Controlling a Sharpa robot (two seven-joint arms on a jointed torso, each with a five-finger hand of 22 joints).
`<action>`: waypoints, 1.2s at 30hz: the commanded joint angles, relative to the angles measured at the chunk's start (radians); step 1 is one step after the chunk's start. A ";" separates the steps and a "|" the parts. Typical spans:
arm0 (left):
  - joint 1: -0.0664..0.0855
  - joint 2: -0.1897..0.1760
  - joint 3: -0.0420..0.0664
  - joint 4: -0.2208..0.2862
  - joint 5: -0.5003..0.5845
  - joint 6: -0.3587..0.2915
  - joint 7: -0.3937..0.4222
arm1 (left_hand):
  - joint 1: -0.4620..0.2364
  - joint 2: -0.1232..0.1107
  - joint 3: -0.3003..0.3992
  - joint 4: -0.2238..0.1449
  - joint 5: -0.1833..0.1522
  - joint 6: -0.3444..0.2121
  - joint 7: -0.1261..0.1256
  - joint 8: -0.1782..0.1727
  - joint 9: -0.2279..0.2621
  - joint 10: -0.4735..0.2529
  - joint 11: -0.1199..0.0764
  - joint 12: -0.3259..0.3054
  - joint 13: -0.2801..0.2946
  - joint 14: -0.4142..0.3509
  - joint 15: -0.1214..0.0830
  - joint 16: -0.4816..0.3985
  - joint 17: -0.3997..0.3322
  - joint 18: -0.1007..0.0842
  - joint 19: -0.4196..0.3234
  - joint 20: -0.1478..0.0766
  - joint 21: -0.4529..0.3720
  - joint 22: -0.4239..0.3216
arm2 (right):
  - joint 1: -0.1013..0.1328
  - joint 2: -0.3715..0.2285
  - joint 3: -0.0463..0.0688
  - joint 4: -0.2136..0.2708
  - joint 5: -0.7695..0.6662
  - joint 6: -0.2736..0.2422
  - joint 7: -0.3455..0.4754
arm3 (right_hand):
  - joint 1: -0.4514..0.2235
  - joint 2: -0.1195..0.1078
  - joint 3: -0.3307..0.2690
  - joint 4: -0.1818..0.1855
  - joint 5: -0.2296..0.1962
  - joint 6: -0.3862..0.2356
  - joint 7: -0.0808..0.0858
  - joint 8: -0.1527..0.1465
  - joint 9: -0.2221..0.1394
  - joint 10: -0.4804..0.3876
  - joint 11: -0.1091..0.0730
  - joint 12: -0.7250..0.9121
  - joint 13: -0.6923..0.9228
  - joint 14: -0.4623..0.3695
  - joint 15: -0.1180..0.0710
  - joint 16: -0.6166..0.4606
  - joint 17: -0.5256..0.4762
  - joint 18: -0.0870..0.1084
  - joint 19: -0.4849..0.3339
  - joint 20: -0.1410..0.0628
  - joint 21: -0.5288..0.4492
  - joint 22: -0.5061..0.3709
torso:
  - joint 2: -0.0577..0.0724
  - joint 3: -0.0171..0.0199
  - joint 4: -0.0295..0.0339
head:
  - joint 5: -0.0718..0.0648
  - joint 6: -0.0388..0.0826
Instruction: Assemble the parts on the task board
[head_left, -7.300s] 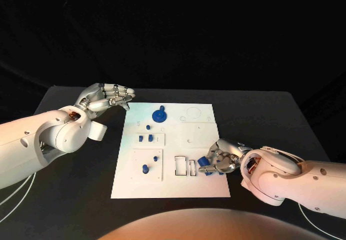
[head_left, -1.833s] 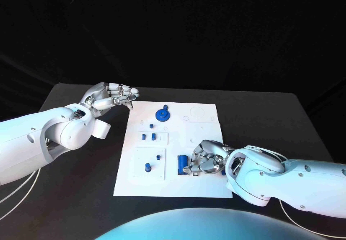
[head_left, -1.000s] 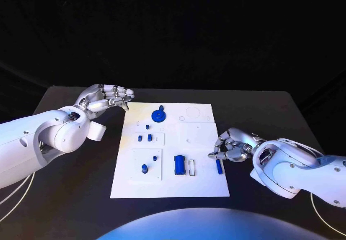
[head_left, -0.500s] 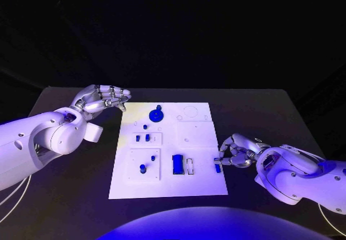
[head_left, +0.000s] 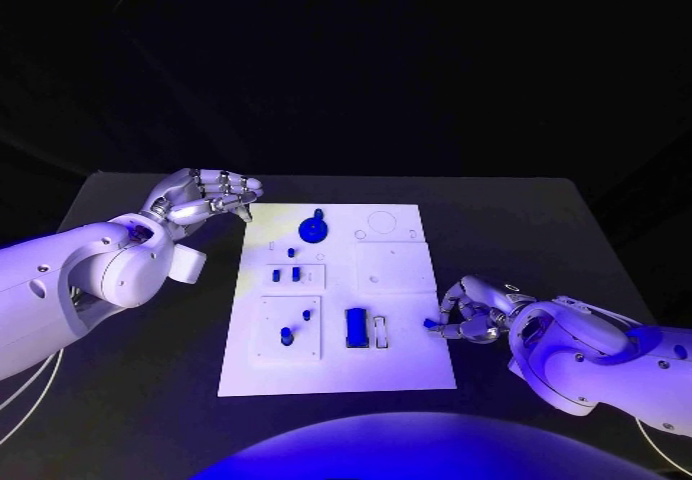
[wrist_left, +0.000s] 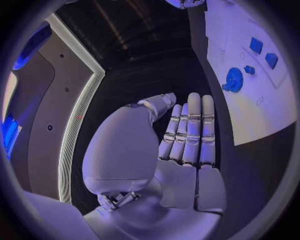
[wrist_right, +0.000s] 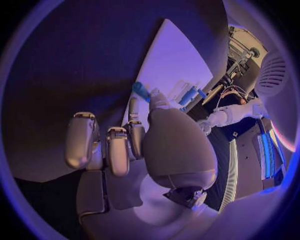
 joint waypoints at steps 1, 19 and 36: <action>0.000 0.002 0.001 0.002 0.005 0.010 0.009 | 0.000 0.008 -0.001 -0.006 0.007 -0.002 0.003 0.003 -0.001 -0.009 0.000 0.003 0.000 -0.007 0.002 -0.006 0.000 0.012 -0.006 0.000 0.004 0.001 | -0.009 0.008 -0.001 -0.004 -0.023 0.047 -0.019 | -0.004 0.002 -0.005 -0.001 0.000 0.008 0.001 0.000 -0.003 0.007 -0.002 0.007 0.097 0.076 0.002 -0.001 0.121 0.003 0.005 0.002 0.010 0.176 | 0.000 0.0004 -0.0004 | 0.001 -0.002; -0.001 0.000 0.000 0.002 0.005 0.009 0.008 | 0.000 0.008 -0.001 -0.006 0.007 -0.002 0.003 0.003 -0.001 -0.009 0.000 0.003 0.000 -0.007 0.002 -0.006 0.000 0.012 -0.006 0.000 0.004 0.001 | -0.032 0.043 -0.001 -0.020 -0.064 0.072 -0.029 | 0.242 0.020 0.233 -0.018 0.012 0.010 -0.015 -0.023 -0.018 0.013 -0.021 0.014 0.105 0.082 -0.014 0.007 0.147 0.000 0.013 -0.018 0.023 0.182 | -0.001 0.0000 0.0013 | 0.004 -0.002; -0.001 0.002 0.000 0.002 0.005 0.010 0.005 | -0.002 0.009 -0.001 -0.008 0.007 -0.002 0.003 0.004 -0.002 -0.009 0.000 0.006 0.000 -0.007 0.002 -0.005 0.000 0.012 -0.006 0.000 0.004 0.002 | 0.016 0.062 0.000 0.030 0.042 0.010 -0.027 | -0.021 -0.118 0.824 -0.149 -0.002 -0.028 -0.003 0.057 0.083 0.031 -0.009 0.027 0.118 0.087 -0.006 0.014 0.172 -0.005 0.022 -0.008 0.053 0.189 | 0.000 -0.0003 0.0001 | 0.009 0.004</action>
